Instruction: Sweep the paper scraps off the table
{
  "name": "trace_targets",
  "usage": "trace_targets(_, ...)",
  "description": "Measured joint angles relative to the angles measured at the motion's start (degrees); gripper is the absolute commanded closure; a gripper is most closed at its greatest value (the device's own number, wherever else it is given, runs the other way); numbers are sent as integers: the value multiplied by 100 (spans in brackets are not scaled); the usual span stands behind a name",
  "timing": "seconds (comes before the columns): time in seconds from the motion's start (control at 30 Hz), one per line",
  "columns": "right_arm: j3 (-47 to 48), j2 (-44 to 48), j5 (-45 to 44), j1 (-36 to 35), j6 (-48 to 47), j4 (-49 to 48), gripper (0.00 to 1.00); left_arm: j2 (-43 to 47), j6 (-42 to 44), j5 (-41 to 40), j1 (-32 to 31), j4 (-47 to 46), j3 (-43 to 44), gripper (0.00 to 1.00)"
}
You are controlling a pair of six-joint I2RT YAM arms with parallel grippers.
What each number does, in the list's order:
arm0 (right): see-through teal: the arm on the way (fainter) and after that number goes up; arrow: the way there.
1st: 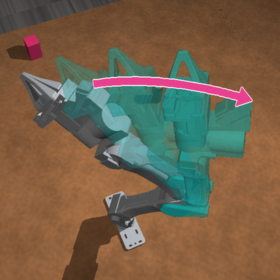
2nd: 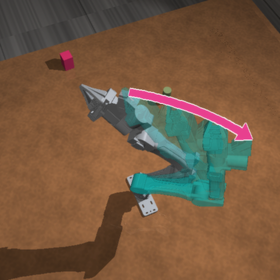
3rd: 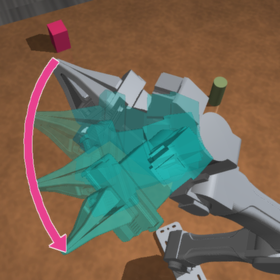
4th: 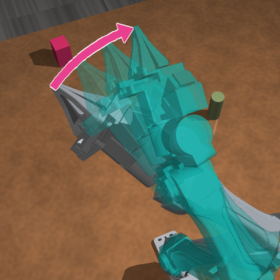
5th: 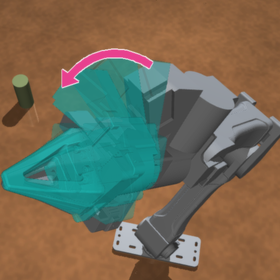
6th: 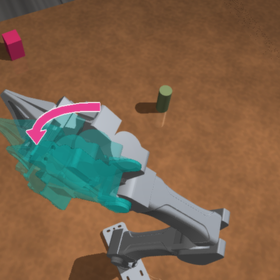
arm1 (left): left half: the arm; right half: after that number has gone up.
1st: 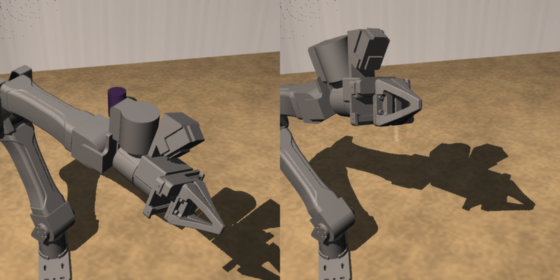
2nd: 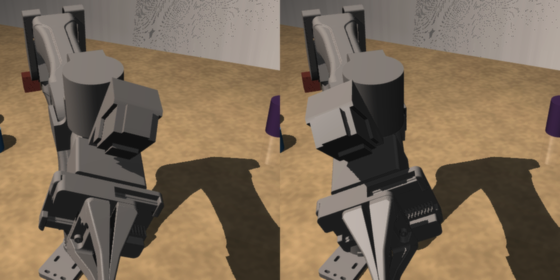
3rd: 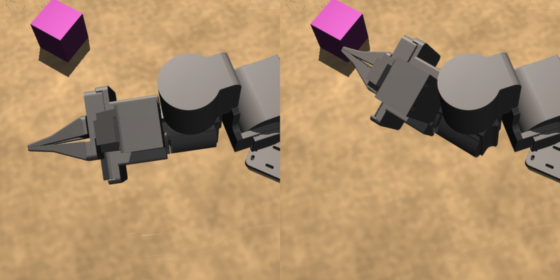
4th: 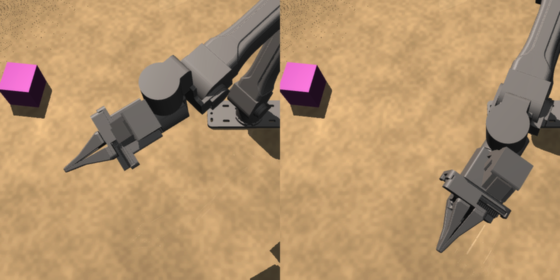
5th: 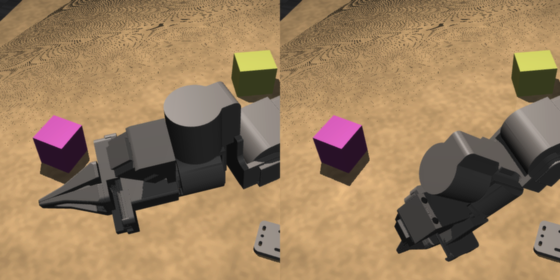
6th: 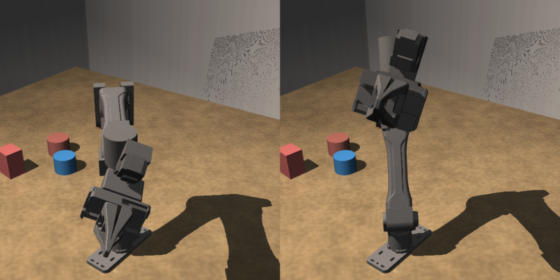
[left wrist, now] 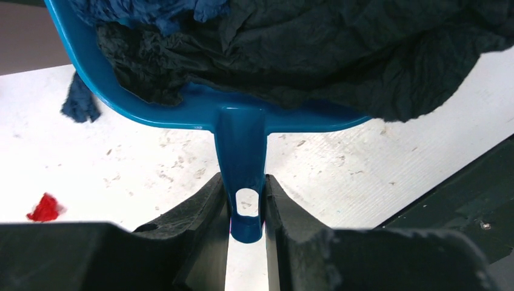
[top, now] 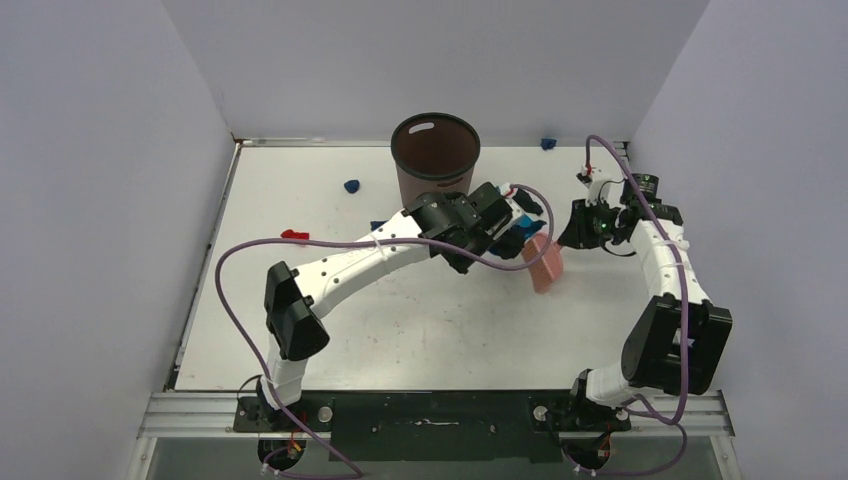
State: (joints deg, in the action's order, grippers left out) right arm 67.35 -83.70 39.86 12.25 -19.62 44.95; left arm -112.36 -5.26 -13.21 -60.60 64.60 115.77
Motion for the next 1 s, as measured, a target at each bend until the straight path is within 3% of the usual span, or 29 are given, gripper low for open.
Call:
trace_targets(0.27,-793,254,474,9,514,-931,95,63,13,-245,634,737,560,100)
trace_targets(0.53,-1270,595,564,9,800,-1440,95,614,98,-420,1473,909,748,100)
trace_targets(0.83,-1578,1012,560,4,940,-1672,95,337,555,-1469,2483,833,1786,100)
trace_targets(1.0,-1589,1010,603,4,942,-1681,95,-136,1429,-2457,2568,199,1950,100)
